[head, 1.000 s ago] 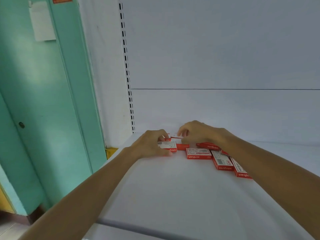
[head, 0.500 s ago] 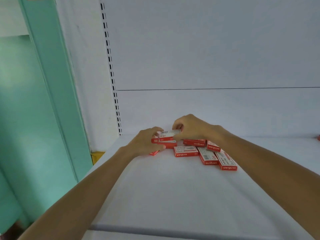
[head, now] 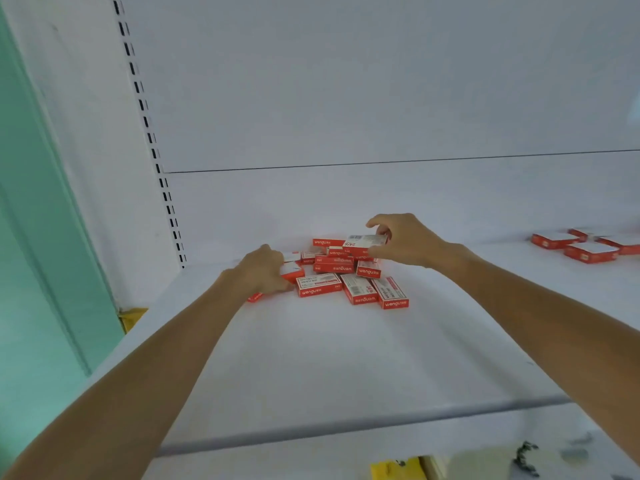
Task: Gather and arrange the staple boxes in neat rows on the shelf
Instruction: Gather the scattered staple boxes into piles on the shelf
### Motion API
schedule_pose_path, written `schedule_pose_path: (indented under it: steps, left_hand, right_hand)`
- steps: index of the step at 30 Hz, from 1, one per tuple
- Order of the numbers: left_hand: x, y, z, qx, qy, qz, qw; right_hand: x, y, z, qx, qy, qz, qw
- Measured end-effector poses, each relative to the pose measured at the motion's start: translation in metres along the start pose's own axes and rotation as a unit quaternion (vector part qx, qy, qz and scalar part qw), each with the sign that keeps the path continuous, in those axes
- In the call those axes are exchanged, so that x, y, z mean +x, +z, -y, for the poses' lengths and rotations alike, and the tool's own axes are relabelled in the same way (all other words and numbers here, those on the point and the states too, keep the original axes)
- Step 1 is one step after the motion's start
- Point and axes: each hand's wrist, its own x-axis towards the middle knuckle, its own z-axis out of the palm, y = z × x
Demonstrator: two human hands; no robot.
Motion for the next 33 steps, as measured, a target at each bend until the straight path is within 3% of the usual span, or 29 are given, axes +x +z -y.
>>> schedule_pose_path:
  steps: [9,15,20,33]
  left_hand:
    - [-0.013,0.0,0.002,-0.043,-0.06,-0.053,0.996]
    - [-0.028,-0.024,-0.046,-0.136,0.012,-0.11,0.985]
    - [-0.027,-0.018,-0.139,-0.181,0.091,-0.107,0.974]
    - [-0.037,0.028,-0.439,-0.226,0.295,-0.05,0.927]
  right_hand:
    - [-0.038,-0.022,-0.03,-0.085,0.001,-0.033,0.996]
    - [-0.062,-0.045,-0.047,-0.106,0.023,-0.037,0.993]
    - [-0.107,-0.086,-0.09,-0.144,0.041,-0.019,0.988]
    - [-0.302,-0.236,-0.262,-0.177,0.201,-0.094,0.959]
